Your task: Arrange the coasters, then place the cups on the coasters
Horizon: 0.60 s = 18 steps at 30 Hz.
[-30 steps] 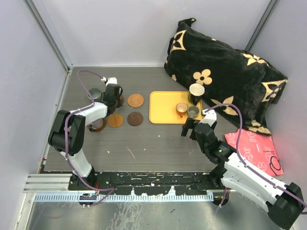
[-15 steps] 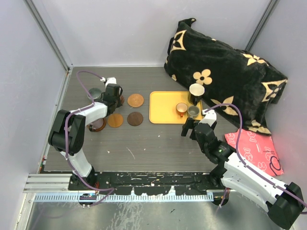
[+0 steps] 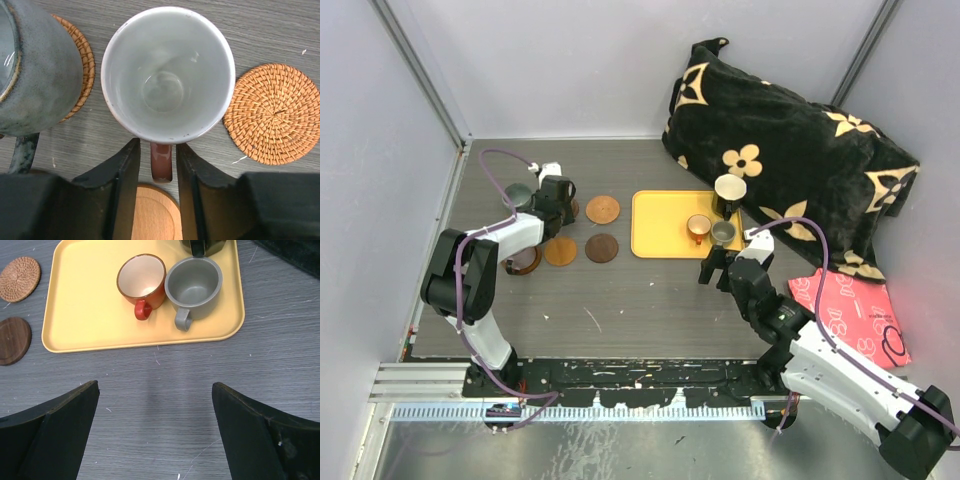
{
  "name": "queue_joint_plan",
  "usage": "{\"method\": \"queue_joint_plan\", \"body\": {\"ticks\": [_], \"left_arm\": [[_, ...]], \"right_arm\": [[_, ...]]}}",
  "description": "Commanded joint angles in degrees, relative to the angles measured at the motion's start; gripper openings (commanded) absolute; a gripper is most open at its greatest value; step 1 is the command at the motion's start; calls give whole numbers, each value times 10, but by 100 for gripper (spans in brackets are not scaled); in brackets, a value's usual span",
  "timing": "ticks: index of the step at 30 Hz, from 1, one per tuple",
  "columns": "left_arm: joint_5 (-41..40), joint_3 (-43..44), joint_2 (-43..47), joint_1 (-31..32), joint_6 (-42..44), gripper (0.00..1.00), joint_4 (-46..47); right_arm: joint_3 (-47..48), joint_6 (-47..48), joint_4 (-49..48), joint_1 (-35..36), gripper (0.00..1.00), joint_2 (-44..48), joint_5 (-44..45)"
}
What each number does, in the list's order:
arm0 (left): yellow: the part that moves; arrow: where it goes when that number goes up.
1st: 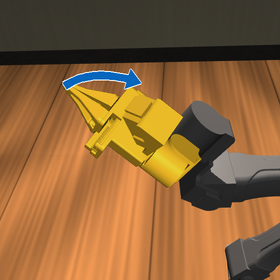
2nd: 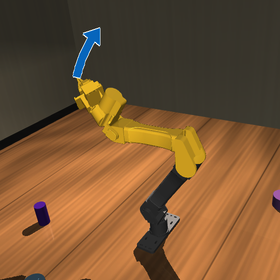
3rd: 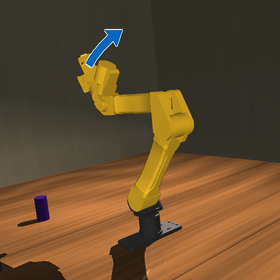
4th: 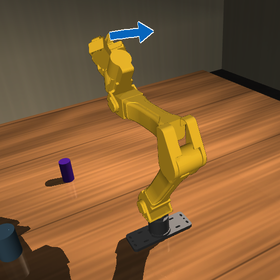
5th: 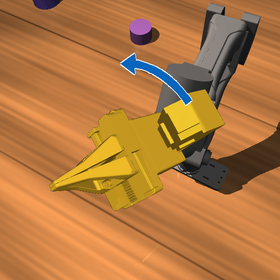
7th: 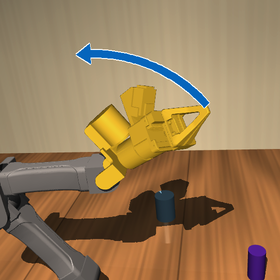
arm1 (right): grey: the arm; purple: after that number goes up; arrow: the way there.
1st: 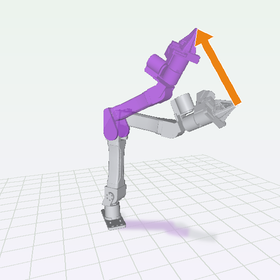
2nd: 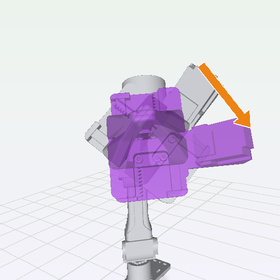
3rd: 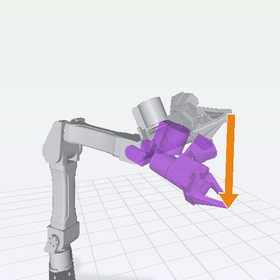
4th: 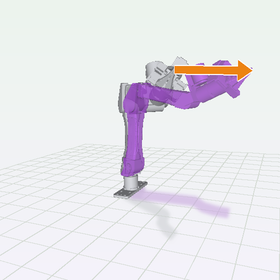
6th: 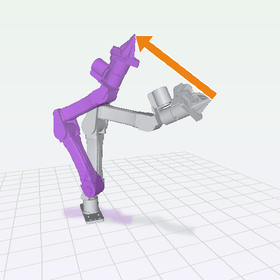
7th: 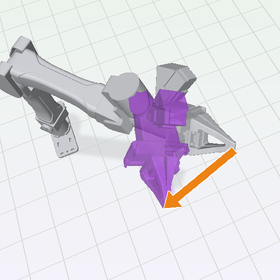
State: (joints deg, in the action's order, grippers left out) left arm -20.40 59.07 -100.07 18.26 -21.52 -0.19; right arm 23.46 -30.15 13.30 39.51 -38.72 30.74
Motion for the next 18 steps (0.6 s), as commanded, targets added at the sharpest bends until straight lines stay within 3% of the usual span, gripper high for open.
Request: {"method": "queue_joint_plan", "body": {"ticks": [1, 3, 18], "left_arm": [[-21, 19, 19, -3, -7, 39, 4], [-24, 17, 30, -3, -10, 44, 1], [-53, -14, 133, 30, -21, 48, -24]], "right_arm": [[3, -4, -20, -2, 100, 15, 5], [2, -4, -20, -2, 100, 17, 5], [1, -8, -13, -2, 100, 38, 13]]}}
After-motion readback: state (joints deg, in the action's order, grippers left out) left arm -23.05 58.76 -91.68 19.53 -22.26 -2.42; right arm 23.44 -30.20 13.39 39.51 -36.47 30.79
